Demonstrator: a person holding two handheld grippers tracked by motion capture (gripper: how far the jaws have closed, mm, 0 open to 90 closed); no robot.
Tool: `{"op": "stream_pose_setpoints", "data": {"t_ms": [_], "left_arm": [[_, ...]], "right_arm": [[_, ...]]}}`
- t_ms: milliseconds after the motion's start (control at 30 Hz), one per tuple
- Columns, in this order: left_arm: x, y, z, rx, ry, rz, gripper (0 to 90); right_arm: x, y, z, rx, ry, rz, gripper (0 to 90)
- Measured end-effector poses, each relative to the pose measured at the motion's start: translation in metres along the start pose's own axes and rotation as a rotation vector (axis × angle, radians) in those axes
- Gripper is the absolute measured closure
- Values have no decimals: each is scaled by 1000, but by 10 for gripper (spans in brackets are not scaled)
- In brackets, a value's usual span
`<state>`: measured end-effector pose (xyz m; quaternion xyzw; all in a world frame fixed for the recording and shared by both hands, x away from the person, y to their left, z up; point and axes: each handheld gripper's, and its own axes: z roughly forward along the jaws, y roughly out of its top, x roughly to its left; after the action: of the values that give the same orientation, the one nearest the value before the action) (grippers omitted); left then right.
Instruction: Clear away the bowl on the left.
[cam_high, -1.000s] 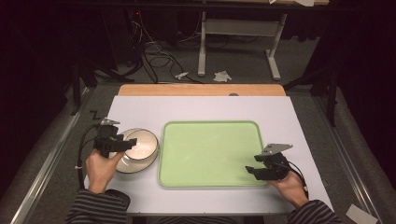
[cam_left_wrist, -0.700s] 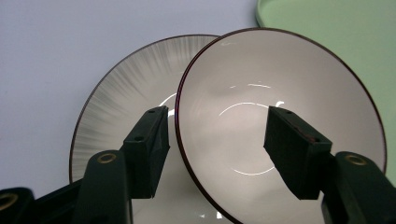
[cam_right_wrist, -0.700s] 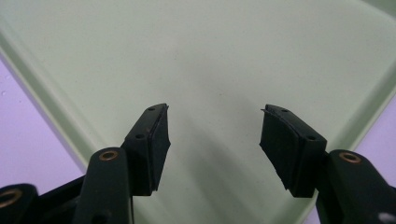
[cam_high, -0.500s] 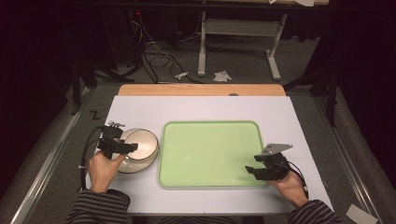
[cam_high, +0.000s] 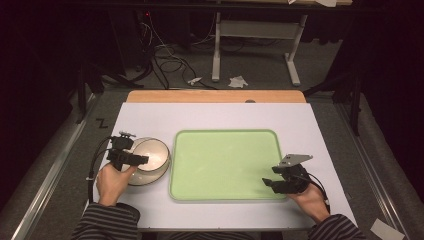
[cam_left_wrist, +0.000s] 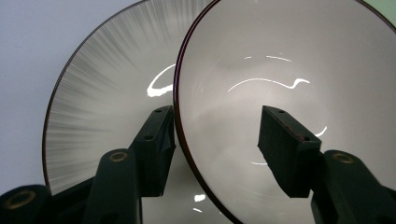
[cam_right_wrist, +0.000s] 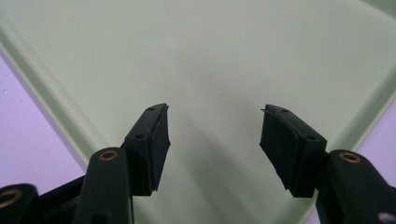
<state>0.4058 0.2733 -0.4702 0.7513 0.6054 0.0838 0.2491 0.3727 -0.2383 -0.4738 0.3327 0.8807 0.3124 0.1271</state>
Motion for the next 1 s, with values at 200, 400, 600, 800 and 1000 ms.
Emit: {"op": "stream_pose_setpoints", "data": {"t_ms": [200, 400, 600, 800, 1000], "left_arm": [[2, 0, 2, 14, -3, -12, 524], [5, 0, 2, 11, -12, -27, 585], [8, 1, 2, 22, -13, -39, 639], [11, 1, 2, 18, -9, -50, 714], [13, 1, 1, 18, -13, -58, 754]], "right_arm": [[0, 0, 0, 5, -1, -4, 436], [0, 0, 0, 4, -1, -4, 436], [0, 0, 0, 1, -1, -6, 437], [0, 0, 0, 5, -2, -6, 436], [0, 0, 0, 2, -1, -6, 436]]}}
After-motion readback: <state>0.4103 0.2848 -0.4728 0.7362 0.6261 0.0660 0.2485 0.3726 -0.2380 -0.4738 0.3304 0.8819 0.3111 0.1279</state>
